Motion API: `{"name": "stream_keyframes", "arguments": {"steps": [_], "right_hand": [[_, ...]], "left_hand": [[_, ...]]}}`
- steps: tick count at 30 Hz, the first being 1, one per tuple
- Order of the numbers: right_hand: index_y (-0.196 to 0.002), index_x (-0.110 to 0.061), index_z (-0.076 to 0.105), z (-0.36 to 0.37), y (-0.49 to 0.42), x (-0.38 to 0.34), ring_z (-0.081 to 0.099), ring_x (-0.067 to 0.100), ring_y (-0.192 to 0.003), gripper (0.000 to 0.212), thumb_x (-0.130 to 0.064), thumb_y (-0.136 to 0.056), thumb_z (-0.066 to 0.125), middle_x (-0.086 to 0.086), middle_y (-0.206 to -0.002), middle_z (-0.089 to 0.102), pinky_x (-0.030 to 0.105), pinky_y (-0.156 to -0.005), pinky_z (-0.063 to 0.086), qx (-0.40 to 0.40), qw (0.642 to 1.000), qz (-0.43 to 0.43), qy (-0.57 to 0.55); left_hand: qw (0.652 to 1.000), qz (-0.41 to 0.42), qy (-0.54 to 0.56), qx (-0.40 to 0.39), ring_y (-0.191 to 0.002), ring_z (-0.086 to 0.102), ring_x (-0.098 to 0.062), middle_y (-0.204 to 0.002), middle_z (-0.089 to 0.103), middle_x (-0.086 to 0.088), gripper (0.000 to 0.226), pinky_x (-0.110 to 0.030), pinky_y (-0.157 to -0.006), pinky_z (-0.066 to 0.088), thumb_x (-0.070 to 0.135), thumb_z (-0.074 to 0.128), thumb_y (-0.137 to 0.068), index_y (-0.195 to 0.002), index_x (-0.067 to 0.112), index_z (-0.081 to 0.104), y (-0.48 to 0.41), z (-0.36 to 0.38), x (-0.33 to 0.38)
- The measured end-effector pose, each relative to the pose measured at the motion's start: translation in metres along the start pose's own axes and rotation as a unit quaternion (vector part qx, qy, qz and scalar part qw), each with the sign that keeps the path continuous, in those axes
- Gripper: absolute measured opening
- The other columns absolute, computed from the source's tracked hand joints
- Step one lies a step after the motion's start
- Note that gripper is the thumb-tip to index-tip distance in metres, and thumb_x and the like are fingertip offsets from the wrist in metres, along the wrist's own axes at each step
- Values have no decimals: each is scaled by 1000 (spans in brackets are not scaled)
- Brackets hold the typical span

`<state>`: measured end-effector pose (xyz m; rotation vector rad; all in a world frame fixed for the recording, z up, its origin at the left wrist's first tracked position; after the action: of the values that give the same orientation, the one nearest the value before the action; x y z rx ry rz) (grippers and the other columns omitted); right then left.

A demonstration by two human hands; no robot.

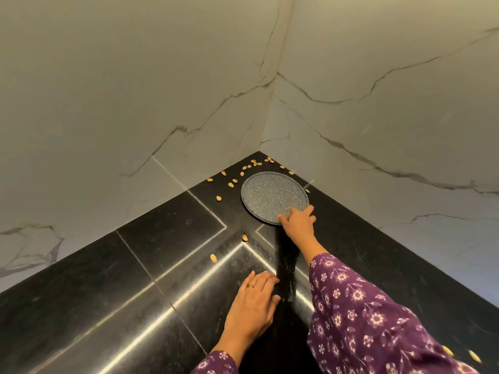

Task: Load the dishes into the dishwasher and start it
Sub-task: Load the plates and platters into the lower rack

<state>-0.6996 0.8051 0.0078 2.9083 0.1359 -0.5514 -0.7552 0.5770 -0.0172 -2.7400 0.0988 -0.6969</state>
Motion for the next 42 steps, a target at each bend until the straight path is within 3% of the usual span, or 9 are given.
{"name": "stream_keyframes", "arguments": {"steps": [8,15,18,21,24,31,35,40,42], "right_hand": [[-129,1,32,-10,29,57,40,43,-118,44,-2,-91,54,29,-136,27,44,-96,43,67,962,232,-123],[-138,3,25,-33,58,117,37,43,-125,42,-2,-97,36,30,-139,33,47,-102,35,98,912,332,-221],[-135,9,30,-34,62,131,48,32,-115,51,4,-88,49,25,-134,43,37,-94,42,77,885,349,-297],[-119,9,48,-33,68,128,54,25,-94,45,12,-75,57,16,-109,52,30,-74,47,20,873,329,-360],[-112,4,52,-36,81,115,57,22,-72,30,9,-83,50,14,-91,55,30,-55,45,-36,829,307,-466],[-102,3,60,-109,105,118,57,25,-90,18,2,-86,51,18,-108,61,35,-75,46,61,864,209,-453],[-99,9,59,-158,145,141,57,30,-103,17,0,-87,51,24,-115,60,45,-96,46,80,850,189,-485],[-81,-9,57,-239,242,186,52,23,-86,11,-1,-85,52,14,-89,55,36,-74,41,148,823,155,-527],[-84,-6,62,-265,293,214,53,23,-85,12,-3,-85,51,15,-88,58,36,-74,43,182,814,163,-526]], "left_hand": [[1000,11,-5,17,-113,53,-4,-117,60,12,30,-26,-112,20,37,44,-90,-115,25,56,-1,-3,1],[1000,11,-12,25,-114,56,-7,-119,61,7,36,-27,-112,20,37,42,-90,-117,21,60,0,0,0],[1000,4,-17,12,-116,56,-9,-121,62,5,40,-28,-112,20,38,40,-91,-121,19,59,-1,3,-2],[1000,0,-18,3,-117,55,-10,-123,61,5,41,-28,-112,20,38,38,-92,-122,19,58,-1,4,-3],[1000,-2,-23,1,-118,54,-11,-123,60,4,41,-27,-112,20,39,38,-93,-121,18,59,-1,4,-4],[1000,-15,-11,-13,-121,49,-12,-128,57,4,48,-34,-112,32,42,31,-92,-125,17,56,-2,-3,0],[999,-18,5,-30,-112,56,-19,-120,62,0,48,-33,-103,38,45,35,-91,-120,16,59,-3,-2,-3],[992,-61,25,-104,-95,61,-32,-99,66,-12,22,-37,-83,45,30,54,-93,-93,10,62,-23,-4,1],[991,-74,21,-112,-89,60,-39,-89,65,-19,37,-43,-78,45,37,43,-97,-78,8,57,-36,-13,25]]}}
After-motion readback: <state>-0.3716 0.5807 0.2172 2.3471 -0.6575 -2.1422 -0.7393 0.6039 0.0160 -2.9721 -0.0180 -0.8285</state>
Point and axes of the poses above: each hand's wrist, its own y-axis away from the middle knuckle, its own z-axis out of the palm, x = y × z, the point moved 8 cm from there along -y, towards the middle knuckle
